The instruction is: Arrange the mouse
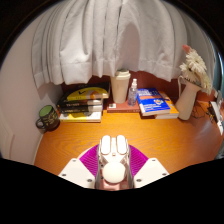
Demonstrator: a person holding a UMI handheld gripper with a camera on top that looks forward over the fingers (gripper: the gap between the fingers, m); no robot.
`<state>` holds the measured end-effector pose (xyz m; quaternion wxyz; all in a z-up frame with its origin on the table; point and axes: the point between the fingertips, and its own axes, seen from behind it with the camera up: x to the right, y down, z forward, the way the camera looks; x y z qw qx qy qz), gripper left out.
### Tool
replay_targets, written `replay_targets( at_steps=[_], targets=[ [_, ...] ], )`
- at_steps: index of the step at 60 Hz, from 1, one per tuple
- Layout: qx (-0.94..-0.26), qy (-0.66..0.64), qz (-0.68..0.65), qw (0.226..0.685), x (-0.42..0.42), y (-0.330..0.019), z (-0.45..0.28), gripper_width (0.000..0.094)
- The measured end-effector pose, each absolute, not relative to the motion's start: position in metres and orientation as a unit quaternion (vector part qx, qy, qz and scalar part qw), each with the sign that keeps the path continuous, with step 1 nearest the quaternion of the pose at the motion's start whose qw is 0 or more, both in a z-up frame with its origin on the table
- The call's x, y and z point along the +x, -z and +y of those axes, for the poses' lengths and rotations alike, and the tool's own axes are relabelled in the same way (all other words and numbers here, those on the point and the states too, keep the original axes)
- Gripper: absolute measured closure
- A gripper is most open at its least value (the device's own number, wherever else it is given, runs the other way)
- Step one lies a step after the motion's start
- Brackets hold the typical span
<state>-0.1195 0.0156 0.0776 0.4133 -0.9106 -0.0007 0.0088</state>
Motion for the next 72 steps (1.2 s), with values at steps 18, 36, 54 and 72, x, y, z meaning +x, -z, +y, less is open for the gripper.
replay_targets(
  at_steps=[18, 36, 54, 72],
  targets=[
    [-0.932, -0.013, -0.014, 0.361, -0.141, 0.015, -0.009, 0.0544],
    [-0.933, -0.018, 0.002, 0.36, -0.135, -0.003, -0.015, 0.0127],
    [-0.906, -0.038, 0.0, 0.422, -0.119, -0.127, -0.059, 0.0124],
    [-0.882, -0.03, -0.02, 0.469, -0.085, -0.206, -0.147, 0.013]
  ],
)
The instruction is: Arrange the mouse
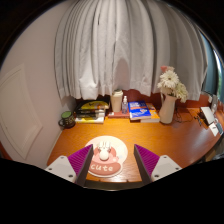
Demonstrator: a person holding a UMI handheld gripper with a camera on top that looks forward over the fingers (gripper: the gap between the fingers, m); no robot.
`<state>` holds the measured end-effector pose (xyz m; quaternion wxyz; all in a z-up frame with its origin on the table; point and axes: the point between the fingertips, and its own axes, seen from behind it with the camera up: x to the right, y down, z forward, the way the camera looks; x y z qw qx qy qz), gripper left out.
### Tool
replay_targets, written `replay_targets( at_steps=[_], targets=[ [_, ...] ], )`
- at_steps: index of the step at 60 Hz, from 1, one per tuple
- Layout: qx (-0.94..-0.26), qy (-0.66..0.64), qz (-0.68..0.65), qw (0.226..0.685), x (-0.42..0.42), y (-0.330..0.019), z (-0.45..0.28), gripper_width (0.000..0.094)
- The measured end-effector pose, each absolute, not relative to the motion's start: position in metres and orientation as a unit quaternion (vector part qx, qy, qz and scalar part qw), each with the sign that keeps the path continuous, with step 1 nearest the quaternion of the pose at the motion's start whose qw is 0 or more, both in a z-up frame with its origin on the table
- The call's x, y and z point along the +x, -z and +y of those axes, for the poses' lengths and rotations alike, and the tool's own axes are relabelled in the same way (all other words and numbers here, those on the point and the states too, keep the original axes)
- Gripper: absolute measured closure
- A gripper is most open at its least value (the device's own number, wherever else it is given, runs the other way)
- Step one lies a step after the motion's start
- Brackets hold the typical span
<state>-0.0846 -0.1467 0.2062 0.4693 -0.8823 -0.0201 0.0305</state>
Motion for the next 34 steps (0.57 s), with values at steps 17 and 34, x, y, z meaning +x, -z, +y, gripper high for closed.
replay_targets(
  at_steps=[17, 34],
  targets=[
    [-0.88, -0.031, -0.013, 0.473, -0.062, -0.212, -0.207, 0.0132],
    [-0.875, -0.029, -0.006, 0.483, -0.05, -0.22, -0.228, 0.0132]
  ],
)
